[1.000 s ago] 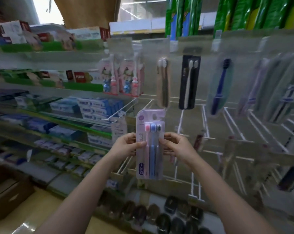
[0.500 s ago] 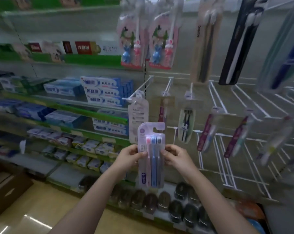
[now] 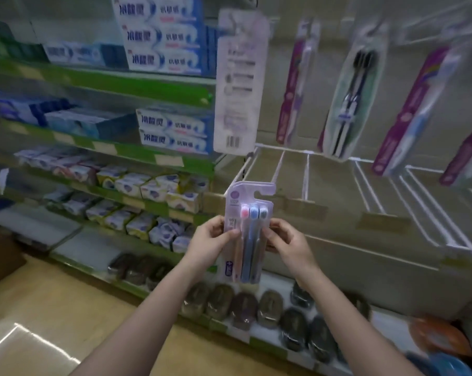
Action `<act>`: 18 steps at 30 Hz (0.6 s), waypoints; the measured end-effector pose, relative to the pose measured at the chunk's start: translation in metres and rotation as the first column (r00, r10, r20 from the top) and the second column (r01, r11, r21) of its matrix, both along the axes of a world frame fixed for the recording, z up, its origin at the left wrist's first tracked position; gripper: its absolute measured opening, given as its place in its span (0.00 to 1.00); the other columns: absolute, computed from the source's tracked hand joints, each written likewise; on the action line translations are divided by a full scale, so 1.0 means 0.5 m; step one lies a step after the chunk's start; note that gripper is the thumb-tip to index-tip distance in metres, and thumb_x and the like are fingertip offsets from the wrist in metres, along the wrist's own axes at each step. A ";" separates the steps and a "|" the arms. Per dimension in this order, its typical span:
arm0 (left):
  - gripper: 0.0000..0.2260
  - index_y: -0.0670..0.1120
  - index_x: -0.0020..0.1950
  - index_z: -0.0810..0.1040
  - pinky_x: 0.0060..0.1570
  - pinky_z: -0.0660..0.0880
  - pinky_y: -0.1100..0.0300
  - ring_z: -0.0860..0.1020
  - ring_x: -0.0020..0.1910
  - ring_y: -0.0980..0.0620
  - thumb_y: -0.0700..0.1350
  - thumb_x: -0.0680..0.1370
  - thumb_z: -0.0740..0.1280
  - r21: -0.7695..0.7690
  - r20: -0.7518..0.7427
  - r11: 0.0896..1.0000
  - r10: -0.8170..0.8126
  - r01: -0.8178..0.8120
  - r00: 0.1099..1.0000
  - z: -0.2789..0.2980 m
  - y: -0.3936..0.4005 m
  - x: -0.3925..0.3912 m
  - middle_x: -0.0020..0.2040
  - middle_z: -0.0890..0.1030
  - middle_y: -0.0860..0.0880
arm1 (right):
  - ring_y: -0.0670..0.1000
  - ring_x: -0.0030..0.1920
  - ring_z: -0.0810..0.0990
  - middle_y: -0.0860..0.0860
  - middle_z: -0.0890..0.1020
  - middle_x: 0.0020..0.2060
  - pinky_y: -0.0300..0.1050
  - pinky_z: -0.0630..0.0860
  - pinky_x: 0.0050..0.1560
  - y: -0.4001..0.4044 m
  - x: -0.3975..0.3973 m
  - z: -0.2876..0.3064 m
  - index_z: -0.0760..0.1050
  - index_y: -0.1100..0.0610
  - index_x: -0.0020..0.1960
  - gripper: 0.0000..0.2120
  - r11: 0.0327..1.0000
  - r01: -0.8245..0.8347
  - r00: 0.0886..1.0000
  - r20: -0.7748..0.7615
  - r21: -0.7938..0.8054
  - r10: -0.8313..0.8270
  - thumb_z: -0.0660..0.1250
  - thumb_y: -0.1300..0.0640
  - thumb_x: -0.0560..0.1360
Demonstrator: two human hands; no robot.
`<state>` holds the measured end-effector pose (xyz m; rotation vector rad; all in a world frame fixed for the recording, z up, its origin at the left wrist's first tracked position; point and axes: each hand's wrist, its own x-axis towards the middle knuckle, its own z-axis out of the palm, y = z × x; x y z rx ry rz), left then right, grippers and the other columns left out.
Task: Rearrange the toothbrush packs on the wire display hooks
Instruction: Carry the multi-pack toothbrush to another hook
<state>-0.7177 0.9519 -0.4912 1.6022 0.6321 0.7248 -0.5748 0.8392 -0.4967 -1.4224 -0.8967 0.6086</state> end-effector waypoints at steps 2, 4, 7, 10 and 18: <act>0.04 0.42 0.49 0.80 0.44 0.76 0.65 0.80 0.44 0.55 0.39 0.75 0.68 0.014 0.031 1.000 0.010 -0.010 0.999 -0.058 0.013 0.002 0.43 0.83 0.49 | 0.53 0.52 0.82 0.52 0.84 0.49 0.48 0.78 0.55 0.014 0.005 -0.057 0.79 0.54 0.54 0.09 0.999 -0.022 0.999 0.024 0.046 0.021 0.66 0.53 0.75; 0.04 0.44 0.49 0.81 0.48 0.77 0.58 0.82 0.47 0.52 0.40 0.75 0.69 0.033 0.062 0.999 0.019 -0.021 0.998 -0.117 0.030 0.006 0.45 0.84 0.48 | 0.52 0.53 0.82 0.52 0.84 0.50 0.48 0.78 0.56 0.030 0.013 -0.113 0.78 0.55 0.55 0.09 0.997 -0.030 0.999 0.043 0.072 0.027 0.65 0.56 0.76; 0.04 0.46 0.49 0.81 0.51 0.78 0.55 0.82 0.48 0.51 0.41 0.75 0.70 0.054 0.099 0.998 0.035 -0.041 0.994 -0.199 0.052 0.013 0.46 0.85 0.49 | 0.51 0.52 0.82 0.50 0.84 0.49 0.50 0.78 0.56 0.057 0.021 -0.189 0.79 0.52 0.53 0.08 0.996 -0.018 0.998 0.069 0.091 0.012 0.66 0.55 0.74; 0.04 0.48 0.47 0.81 0.49 0.77 0.58 0.81 0.46 0.55 0.40 0.75 0.70 0.063 0.137 0.996 0.050 -0.059 0.989 -0.264 0.067 0.019 0.45 0.84 0.51 | 0.52 0.52 0.82 0.50 0.84 0.49 0.49 0.79 0.54 0.076 0.025 -0.245 0.79 0.51 0.52 0.10 0.991 -0.041 0.994 0.102 0.127 0.028 0.66 0.52 0.72; 0.05 0.49 0.49 0.80 0.40 0.75 0.62 0.81 0.47 0.54 0.42 0.75 0.69 -0.092 0.187 0.989 0.135 -0.120 0.973 -0.324 0.097 -0.001 0.44 0.84 0.52 | 0.48 0.54 0.81 0.46 0.83 0.51 0.52 0.77 0.59 0.143 -0.004 -0.273 0.77 0.46 0.54 0.08 0.997 -0.054 0.993 0.105 0.047 0.049 0.66 0.52 0.75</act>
